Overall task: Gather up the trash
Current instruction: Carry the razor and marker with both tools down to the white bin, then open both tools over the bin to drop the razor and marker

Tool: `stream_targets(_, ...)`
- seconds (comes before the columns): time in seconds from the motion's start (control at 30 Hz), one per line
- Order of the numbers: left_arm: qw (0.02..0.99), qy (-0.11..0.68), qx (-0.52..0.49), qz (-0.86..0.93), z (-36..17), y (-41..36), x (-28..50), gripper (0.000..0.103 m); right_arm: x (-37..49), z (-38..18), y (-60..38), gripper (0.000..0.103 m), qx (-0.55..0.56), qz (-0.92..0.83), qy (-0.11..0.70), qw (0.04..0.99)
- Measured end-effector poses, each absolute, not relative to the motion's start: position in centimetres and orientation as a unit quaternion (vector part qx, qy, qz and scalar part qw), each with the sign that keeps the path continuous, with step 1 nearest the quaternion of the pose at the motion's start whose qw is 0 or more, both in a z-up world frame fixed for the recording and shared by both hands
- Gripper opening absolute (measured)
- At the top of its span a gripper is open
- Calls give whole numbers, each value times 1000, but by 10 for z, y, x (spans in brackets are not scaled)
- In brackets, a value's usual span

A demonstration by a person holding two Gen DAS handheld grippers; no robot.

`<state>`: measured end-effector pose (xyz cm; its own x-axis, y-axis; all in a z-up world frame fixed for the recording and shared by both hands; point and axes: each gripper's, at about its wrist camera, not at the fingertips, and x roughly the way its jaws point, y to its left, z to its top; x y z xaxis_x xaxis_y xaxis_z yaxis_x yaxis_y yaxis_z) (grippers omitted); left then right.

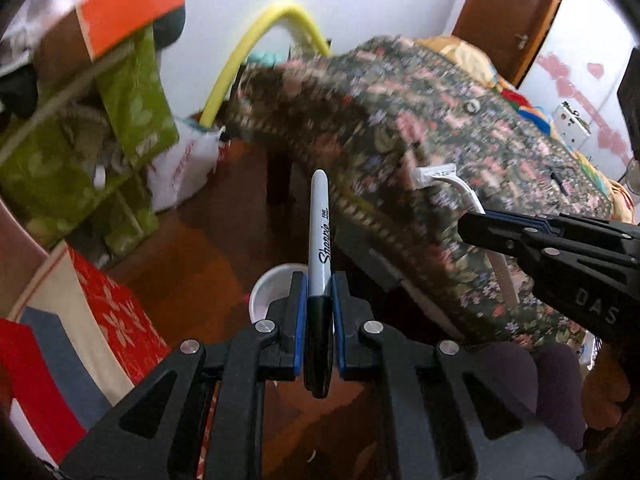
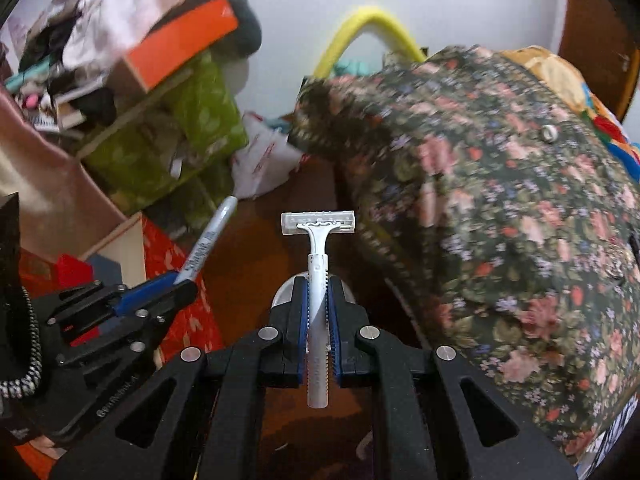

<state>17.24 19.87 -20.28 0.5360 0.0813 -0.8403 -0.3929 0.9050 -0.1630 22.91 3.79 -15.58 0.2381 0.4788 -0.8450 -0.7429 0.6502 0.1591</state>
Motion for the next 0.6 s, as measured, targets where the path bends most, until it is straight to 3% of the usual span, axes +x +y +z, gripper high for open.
stream_targets(0.4,829,500,-212,134,-251,229,208,11,250,-197,88,9,-156,400,528,733)
stream_targets(0.5,829,500,-199,155,-248,235,213,20,259,-196,94,9,-137,412,534,725)
stream_targets(0.6,833,491,-195,164,-244,238,210,25,264,-197,98,21,-132,413,540,721)
